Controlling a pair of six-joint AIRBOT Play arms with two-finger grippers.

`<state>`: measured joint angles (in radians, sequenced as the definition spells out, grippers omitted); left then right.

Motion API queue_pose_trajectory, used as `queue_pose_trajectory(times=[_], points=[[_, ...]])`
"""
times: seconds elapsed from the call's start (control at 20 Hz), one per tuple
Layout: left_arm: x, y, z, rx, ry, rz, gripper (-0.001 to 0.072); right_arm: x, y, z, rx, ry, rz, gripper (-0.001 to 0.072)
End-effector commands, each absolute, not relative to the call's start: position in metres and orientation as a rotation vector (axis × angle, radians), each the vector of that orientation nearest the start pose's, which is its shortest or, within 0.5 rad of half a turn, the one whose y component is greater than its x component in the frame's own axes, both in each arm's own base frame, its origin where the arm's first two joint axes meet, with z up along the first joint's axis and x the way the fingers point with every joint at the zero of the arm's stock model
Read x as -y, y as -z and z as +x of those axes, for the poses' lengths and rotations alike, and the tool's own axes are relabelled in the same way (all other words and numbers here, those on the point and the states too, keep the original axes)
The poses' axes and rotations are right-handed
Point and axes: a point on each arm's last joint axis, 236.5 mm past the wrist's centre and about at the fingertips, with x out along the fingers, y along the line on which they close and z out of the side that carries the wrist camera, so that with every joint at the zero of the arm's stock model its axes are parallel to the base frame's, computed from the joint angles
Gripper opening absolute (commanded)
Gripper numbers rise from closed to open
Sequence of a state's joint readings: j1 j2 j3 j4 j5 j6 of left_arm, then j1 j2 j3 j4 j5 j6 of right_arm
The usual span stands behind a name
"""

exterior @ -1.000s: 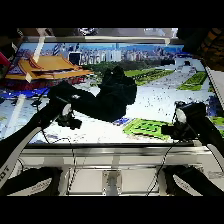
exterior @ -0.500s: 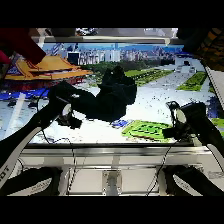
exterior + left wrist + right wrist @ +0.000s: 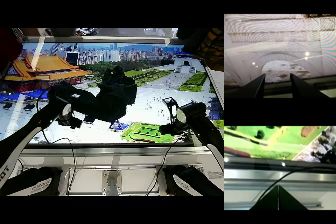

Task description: Fold the clothes and pants, and hang the long-sleeved shirts on hangers.

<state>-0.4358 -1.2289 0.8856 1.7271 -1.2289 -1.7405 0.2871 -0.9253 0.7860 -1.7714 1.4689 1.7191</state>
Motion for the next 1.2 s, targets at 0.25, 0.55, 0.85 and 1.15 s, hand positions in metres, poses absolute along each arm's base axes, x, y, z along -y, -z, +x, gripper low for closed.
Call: queue_pose_trajectory(times=[0.25,0.55,0.85,1.15], points=[[0.106,0.06,0.304,-1.374,0.181,0.326,0.038,-0.091,-0.049,0.368,-0.824,-0.15,-0.023,0.0021],[0.119,0.073,0.326,-1.307,0.208,0.31,0.038,-0.112,-0.052,0.433,-0.679,-0.163,0.071,0.0021],[0.117,0.077,0.327,-1.314,0.206,0.317,0.035,-0.122,-0.051,0.532,-0.686,-0.131,0.101,0.0169],[0.123,0.076,0.329,-1.298,0.235,0.321,0.0372,-0.149,-0.013,0.557,-0.894,-0.186,0.123,0.0446]])
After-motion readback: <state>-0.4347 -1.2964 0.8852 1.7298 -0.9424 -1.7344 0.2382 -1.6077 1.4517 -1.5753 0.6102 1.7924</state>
